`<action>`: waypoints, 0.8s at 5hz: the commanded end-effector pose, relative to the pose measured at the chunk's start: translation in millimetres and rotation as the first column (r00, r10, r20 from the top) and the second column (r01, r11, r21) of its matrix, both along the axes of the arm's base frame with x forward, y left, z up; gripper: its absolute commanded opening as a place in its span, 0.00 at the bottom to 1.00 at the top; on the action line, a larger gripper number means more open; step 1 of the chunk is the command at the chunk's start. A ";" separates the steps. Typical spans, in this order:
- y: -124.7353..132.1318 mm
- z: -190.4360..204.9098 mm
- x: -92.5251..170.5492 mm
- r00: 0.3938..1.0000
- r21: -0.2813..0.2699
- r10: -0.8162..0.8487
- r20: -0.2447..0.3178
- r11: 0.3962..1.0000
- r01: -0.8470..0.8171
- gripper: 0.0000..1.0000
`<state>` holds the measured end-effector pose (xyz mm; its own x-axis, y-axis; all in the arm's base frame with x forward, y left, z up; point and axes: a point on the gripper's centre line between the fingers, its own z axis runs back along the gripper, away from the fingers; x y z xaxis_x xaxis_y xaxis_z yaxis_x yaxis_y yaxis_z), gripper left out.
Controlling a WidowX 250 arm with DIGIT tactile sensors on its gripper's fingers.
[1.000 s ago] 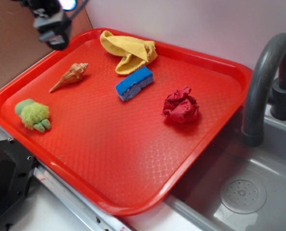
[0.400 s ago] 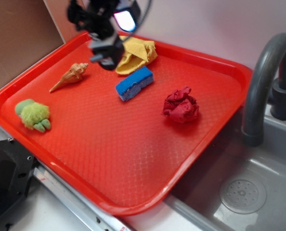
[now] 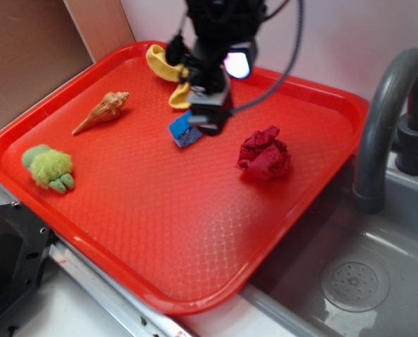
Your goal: Grab the red paper.
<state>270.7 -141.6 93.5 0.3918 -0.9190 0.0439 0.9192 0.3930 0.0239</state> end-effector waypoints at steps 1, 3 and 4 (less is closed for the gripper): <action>-26.1 -18.7 4.3 0.998 -0.049 -0.048 -0.030 0.998 0.046 1.00; -31.2 -40.7 -5.1 0.992 -0.026 -0.080 -0.097 0.997 0.078 1.00; -30.7 -53.2 -11.3 0.987 0.004 -0.094 -0.130 0.995 0.096 1.00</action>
